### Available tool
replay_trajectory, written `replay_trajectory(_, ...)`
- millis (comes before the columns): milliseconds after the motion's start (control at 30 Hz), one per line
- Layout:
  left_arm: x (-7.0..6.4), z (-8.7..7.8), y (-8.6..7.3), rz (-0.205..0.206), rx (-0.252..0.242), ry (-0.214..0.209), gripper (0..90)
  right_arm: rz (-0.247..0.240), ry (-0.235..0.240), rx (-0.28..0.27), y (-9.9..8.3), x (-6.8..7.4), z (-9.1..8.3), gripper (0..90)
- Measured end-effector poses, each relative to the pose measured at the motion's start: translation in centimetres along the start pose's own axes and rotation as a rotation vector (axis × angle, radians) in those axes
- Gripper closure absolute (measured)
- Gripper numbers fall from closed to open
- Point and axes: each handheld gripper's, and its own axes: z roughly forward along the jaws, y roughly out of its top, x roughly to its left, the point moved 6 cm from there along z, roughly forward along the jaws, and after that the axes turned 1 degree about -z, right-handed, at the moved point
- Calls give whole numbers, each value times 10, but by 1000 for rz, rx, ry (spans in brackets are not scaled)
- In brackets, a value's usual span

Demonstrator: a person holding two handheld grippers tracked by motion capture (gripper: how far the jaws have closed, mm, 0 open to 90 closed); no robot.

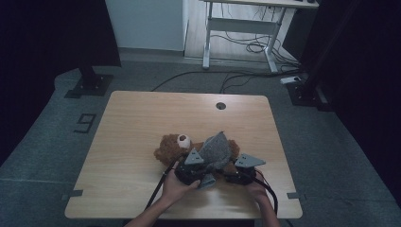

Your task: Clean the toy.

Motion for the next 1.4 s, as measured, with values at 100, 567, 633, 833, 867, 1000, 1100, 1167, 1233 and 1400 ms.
replay_trajectory(100, 9, -10, -1, -12, -15, 27, 831, 2, 1, -5, -1, -1, -1, 475)
replay_trajectory(567, 74, -91, -16, -102, -130, 193, 830, 8, -1, -12, -2, -3, -1, 475)
replay_trajectory(633, 85, -99, -20, -125, -139, 210, 828, 4, -4, -12, -2, -3, -2, 475)
replay_trajectory(833, 114, -114, -38, -186, -138, 279, 826, 2, -11, -14, -2, -3, -1, 475)
replay_trajectory(867, 120, -115, -41, -192, -130, 298, 825, 2, -12, -14, -2, -3, -1, 475)
replay_trajectory(1000, 143, -116, -57, -256, -94, 338, 823, 12, -20, -9, -4, -4, -3, 474)
replay_trajectory(1100, 148, -117, -59, -283, -102, 334, 819, 18, -21, -9, -4, -5, -4, 474)
replay_trajectory(1167, 146, -116, -55, -281, -118, 327, 818, 20, -20, -11, -4, -5, -4, 474)
replay_trajectory(1233, 145, -115, -51, -283, -126, 315, 817, 24, -21, -9, -5, -5, -4, 474)
replay_trajectory(1400, 139, -116, -37, -298, -179, 265, 807, 33, -18, -10, -6, -5, -4, 474)
